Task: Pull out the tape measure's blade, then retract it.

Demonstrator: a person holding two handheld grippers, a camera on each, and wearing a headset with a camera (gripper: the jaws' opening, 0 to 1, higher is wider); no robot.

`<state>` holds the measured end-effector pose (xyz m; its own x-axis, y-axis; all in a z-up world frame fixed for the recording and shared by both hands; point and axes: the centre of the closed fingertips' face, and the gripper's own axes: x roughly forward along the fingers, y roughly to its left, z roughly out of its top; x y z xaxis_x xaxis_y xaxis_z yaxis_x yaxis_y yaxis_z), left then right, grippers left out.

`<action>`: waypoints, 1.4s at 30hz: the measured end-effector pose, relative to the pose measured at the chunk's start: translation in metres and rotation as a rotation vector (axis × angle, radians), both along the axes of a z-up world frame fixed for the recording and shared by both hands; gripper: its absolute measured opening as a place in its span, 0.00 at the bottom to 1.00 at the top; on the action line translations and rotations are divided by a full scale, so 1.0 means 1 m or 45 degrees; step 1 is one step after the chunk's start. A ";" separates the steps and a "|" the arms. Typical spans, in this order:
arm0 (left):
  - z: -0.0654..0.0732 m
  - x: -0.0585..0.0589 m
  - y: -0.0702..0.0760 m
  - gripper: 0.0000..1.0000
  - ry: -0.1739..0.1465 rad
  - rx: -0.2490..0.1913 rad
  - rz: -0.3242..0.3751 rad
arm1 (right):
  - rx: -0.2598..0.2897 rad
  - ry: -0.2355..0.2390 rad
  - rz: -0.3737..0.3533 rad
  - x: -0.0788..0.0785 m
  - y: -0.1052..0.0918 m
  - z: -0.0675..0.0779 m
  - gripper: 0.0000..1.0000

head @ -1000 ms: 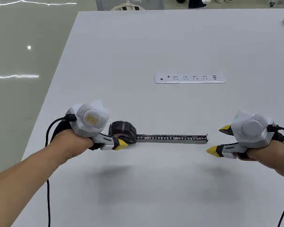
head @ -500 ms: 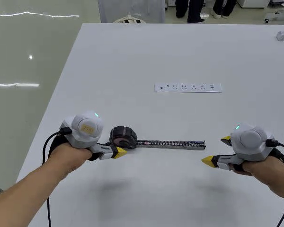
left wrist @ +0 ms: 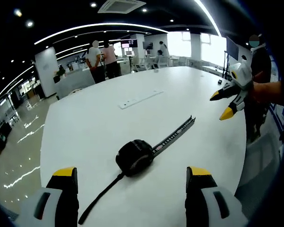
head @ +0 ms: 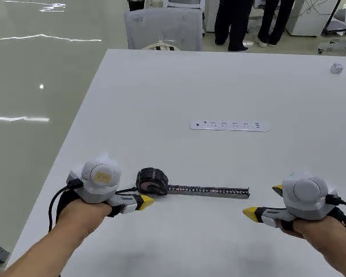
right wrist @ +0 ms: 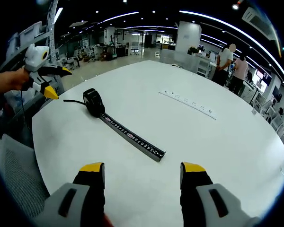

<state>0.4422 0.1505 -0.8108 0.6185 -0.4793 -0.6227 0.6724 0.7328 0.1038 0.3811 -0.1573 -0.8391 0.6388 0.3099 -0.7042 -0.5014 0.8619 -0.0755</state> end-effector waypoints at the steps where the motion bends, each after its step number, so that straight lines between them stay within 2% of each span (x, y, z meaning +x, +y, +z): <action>1: 0.002 -0.002 0.001 0.92 -0.003 -0.004 0.011 | 0.005 -0.005 -0.012 -0.002 0.001 0.002 0.67; 3: 0.008 -0.008 0.006 0.93 -0.006 -0.040 0.073 | 0.012 -0.022 -0.044 -0.011 0.004 0.010 0.68; 6: 0.009 -0.012 0.008 0.94 -0.002 -0.042 0.097 | 0.024 -0.026 -0.074 -0.014 0.003 0.013 0.69; 10: 0.006 -0.020 0.011 0.96 0.039 -0.068 0.153 | 0.043 -0.028 -0.118 -0.021 0.004 0.018 0.70; 11: 0.006 -0.022 0.010 0.96 0.037 -0.075 0.155 | 0.047 -0.026 -0.125 -0.022 0.004 0.019 0.70; 15: 0.006 -0.031 0.011 0.97 0.043 -0.077 0.170 | 0.063 -0.021 -0.148 -0.028 0.007 0.022 0.71; 19: 0.006 -0.032 0.011 0.98 0.046 -0.079 0.173 | 0.065 -0.021 -0.151 -0.029 0.007 0.023 0.73; 23: 0.009 -0.038 0.012 1.00 0.043 -0.076 0.182 | 0.078 -0.030 -0.173 -0.038 0.011 0.028 0.77; 25: 0.011 -0.048 0.018 1.00 0.068 -0.040 0.218 | 0.085 -0.038 -0.197 -0.049 0.017 0.035 0.78; 32: 0.016 -0.062 0.020 1.00 0.088 -0.058 0.248 | 0.096 -0.053 -0.213 -0.062 0.026 0.048 0.82; 42: 0.025 -0.083 0.026 1.00 0.121 -0.038 0.308 | 0.122 -0.051 -0.231 -0.083 0.038 0.062 0.87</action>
